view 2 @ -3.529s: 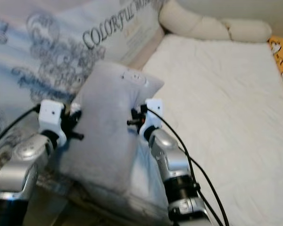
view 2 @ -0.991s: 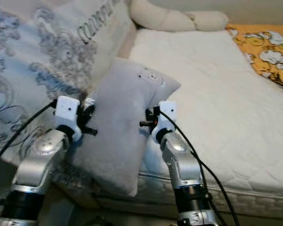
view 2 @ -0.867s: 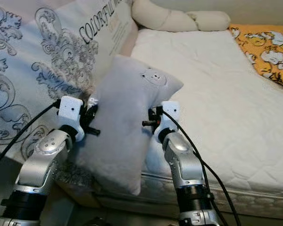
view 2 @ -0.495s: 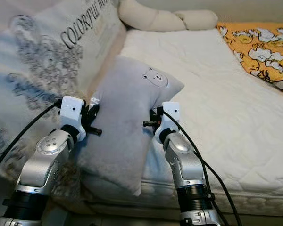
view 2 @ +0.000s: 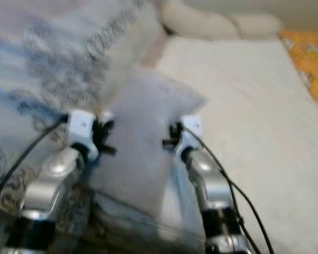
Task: Clean up the room
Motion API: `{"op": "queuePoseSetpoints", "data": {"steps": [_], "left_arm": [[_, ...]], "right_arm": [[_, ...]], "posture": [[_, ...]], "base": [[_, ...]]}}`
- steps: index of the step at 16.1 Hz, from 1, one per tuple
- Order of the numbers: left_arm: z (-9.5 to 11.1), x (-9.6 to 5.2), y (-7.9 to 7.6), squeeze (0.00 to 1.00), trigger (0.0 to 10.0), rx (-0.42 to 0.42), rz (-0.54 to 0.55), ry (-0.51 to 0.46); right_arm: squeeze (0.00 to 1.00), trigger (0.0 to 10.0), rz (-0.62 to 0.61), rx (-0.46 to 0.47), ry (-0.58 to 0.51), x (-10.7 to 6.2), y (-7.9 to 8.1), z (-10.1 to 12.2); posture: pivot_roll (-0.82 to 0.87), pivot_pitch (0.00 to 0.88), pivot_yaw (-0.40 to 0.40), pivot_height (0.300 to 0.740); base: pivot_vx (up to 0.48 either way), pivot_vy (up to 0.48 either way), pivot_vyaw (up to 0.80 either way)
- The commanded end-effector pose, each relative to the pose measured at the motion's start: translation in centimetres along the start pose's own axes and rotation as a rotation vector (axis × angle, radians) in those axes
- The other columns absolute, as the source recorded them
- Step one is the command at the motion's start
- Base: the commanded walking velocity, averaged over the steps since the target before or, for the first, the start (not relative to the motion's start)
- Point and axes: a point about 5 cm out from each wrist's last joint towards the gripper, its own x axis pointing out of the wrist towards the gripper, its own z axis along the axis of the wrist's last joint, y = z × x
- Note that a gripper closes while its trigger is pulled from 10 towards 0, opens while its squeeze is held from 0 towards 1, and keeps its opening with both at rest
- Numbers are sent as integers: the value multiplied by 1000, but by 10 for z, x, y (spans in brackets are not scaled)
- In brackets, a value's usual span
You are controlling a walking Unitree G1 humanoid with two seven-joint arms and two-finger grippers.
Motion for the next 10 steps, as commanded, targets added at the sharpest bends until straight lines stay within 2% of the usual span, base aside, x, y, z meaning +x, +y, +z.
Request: {"op": "queuePoseSetpoints", "data": {"steps": [1,6,10], "left_arm": [[8,-3,9,0,10000,20,15,-35],[9,2,12,0,10000,60,-10,-24],[13,14,12,0,10000,103,-60,-17]], "right_arm": [[0,10000,67,-1,-24,5,19,7],[0,10000,52,10,-13,5,17,6],[0,10000,14,16,-12,8,14,6]], "posture": [[92,0,42,740],[87,0,54,740],[78,0,68,740]], "base": [[0,0,0],[0,0,0],[0,0,0]]}}
